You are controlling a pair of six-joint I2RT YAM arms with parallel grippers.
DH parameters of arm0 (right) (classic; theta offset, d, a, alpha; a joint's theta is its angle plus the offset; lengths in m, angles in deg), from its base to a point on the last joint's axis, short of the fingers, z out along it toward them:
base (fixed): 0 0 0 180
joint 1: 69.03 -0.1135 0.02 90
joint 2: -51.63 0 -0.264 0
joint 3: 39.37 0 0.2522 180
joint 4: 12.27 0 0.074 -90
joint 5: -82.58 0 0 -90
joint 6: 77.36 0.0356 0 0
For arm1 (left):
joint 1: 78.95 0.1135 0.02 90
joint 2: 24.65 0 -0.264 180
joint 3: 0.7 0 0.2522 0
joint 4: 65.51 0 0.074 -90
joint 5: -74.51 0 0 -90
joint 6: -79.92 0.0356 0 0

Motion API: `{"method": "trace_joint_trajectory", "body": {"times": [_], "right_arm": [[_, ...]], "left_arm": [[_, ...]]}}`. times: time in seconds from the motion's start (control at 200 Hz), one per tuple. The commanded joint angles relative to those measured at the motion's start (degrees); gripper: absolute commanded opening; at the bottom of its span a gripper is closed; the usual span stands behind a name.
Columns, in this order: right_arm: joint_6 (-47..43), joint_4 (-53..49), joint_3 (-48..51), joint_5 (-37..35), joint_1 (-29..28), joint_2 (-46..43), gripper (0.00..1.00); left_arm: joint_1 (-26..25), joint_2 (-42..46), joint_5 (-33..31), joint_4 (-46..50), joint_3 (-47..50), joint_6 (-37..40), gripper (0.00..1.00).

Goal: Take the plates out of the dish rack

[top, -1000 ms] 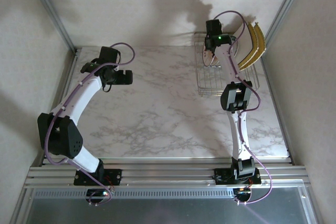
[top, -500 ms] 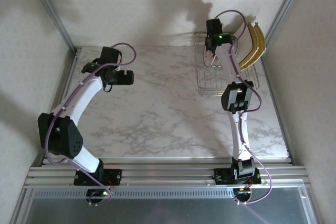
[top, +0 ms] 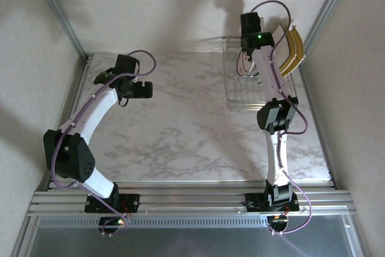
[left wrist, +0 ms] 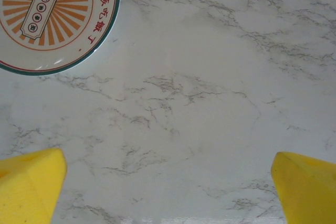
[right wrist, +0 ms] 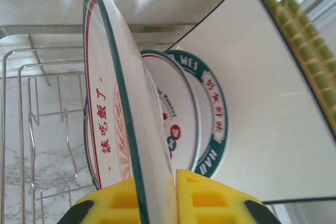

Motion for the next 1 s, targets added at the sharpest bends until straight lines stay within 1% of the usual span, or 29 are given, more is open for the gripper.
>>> {"method": "trace_joint_trajectory", "body": {"times": [0.0,0.23,0.4,0.556,0.606,0.676,0.851,0.991], "right_arm": [[-1.0,-0.6,0.5,-3.0,-0.6,-5.8,0.00],[-0.3,0.3,6.6,-0.1,-2.7,-12.8,0.00],[0.2,0.5,9.7,1.1,-4.5,-15.6,0.00],[1.1,0.8,12.3,4.2,-5.6,-18.1,0.00],[2.1,0.7,13.2,6.6,-5.7,-19.0,0.00],[3.6,2.3,16.5,12.0,-5.7,-21.2,0.00],[8.9,11.4,31.6,29.0,-5.6,-30.6,0.00],[13.5,18.0,42.1,40.6,-5.6,-35.9,0.00]], "left_arm": [[-0.4,1.9,-0.9,-0.4,0.3,0.1,1.00],[-0.4,1.7,-1.1,0.3,-0.1,0.1,1.00],[-0.4,1.6,-1.0,0.2,-0.5,0.0,1.00],[-0.4,1.7,-0.6,-0.1,-0.4,0.1,1.00],[-0.4,1.6,-0.6,-0.3,-0.3,0.1,0.99],[-0.4,1.5,-0.6,-0.6,-0.3,0.1,0.99],[-0.4,1.5,-0.4,-1.1,-0.8,0.1,1.00],[-0.4,1.4,-0.4,-1.5,-0.9,0.3,1.00]]}}
